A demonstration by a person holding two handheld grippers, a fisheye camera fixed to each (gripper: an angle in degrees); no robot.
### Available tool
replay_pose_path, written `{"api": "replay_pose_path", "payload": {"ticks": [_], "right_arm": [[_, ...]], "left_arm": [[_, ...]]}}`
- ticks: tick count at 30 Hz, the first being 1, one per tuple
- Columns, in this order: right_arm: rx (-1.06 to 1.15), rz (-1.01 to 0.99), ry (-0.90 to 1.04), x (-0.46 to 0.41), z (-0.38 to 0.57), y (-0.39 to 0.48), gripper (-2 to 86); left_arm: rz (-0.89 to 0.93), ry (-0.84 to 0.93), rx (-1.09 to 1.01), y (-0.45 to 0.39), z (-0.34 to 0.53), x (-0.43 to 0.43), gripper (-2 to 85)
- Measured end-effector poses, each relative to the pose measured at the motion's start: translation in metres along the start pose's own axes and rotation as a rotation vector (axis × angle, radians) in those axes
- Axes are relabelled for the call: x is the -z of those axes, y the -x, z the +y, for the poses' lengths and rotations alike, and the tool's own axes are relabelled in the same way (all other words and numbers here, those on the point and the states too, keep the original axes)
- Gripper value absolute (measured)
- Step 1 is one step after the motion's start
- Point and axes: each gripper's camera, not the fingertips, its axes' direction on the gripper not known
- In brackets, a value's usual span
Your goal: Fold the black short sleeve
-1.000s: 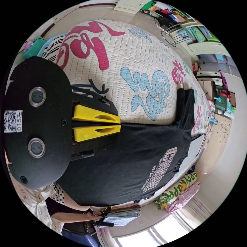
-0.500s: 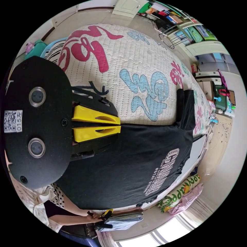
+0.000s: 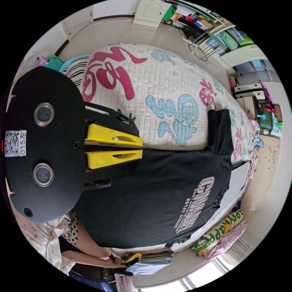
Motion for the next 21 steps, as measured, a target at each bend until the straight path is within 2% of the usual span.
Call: {"api": "replay_pose_path", "payload": {"ticks": [3,7,9,13,17,21], "right_arm": [[-0.025,-0.025,-0.112,0.011,-0.037,-0.009,7.6],[-0.027,-0.012,-0.121,-0.031,-0.087,-0.014,7.6],[-0.009,-0.022,-0.135,-0.052,-0.101,-0.016,7.6],[0.059,0.029,-0.243,-0.083,-0.117,-0.018,7.2],[0.045,0.040,-0.150,-0.112,-0.131,-0.021,5.6],[-0.075,0.006,-0.084,-0.120,-0.135,-0.039,0.3]], "left_arm": [[0.007,-0.059,-0.034,-0.020,-0.030,0.034,1.2],[0.132,-0.147,-0.174,-0.115,-0.116,0.052,1.1],[0.214,-0.133,-0.268,-0.174,-0.163,0.045,1.1],[0.295,-0.080,-0.478,-0.331,-0.275,0.010,1.0],[0.348,-0.024,-0.626,-0.506,-0.369,-0.060,1.0],[0.339,0.083,-0.671,-0.639,-0.425,-0.137,1.8]]}}
